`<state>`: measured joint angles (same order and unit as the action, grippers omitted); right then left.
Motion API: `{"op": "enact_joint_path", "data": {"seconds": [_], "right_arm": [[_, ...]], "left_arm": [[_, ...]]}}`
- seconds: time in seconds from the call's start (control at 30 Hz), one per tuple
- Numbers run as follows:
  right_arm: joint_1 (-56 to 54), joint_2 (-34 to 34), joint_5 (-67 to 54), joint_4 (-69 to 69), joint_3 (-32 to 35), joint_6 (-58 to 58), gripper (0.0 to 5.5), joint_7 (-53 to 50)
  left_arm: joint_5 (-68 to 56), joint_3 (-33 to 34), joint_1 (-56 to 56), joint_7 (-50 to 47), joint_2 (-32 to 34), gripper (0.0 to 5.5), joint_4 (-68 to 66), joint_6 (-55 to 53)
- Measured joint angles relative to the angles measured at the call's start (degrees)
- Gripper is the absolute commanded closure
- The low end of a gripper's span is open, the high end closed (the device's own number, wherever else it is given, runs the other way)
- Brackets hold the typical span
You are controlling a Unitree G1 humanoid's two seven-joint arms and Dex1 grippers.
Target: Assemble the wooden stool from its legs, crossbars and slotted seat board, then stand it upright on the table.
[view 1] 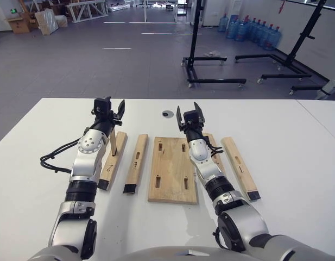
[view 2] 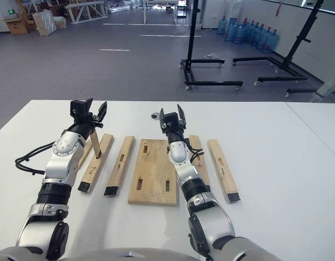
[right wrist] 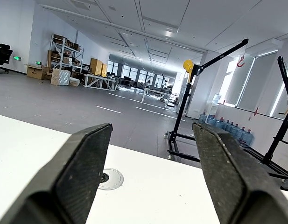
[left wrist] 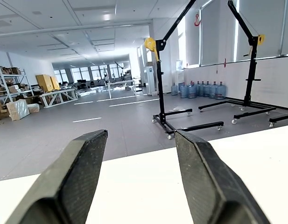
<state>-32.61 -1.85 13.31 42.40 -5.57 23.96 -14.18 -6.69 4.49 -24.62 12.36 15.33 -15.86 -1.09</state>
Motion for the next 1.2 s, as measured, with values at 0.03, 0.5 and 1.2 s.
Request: {"op": "enact_joint_path", "data": {"seconds": [0.03, 0.5, 1.2], "right_arm": [[0.0, 0.0, 0.0, 0.0, 0.0, 0.0, 2.33, 0.1], [1.9, 1.4, -0.4, -2.6, 1.2, 0.5, 2.33, 0.1], [9.7, 2.4, 0.1, -11.7, 0.8, -5.1, 2.33, 1.4]], "left_arm": [[0.0, 0.3, -0.2, 0.0, 0.2, 2.88, -0.3, 0.0], [-5.5, 9.6, 6.2, -9.5, 0.9, 2.88, 39.7, -18.7], [0.2, -1.1, 50.1, -4.4, -3.1, 1.40, 41.4, -19.5]]}}
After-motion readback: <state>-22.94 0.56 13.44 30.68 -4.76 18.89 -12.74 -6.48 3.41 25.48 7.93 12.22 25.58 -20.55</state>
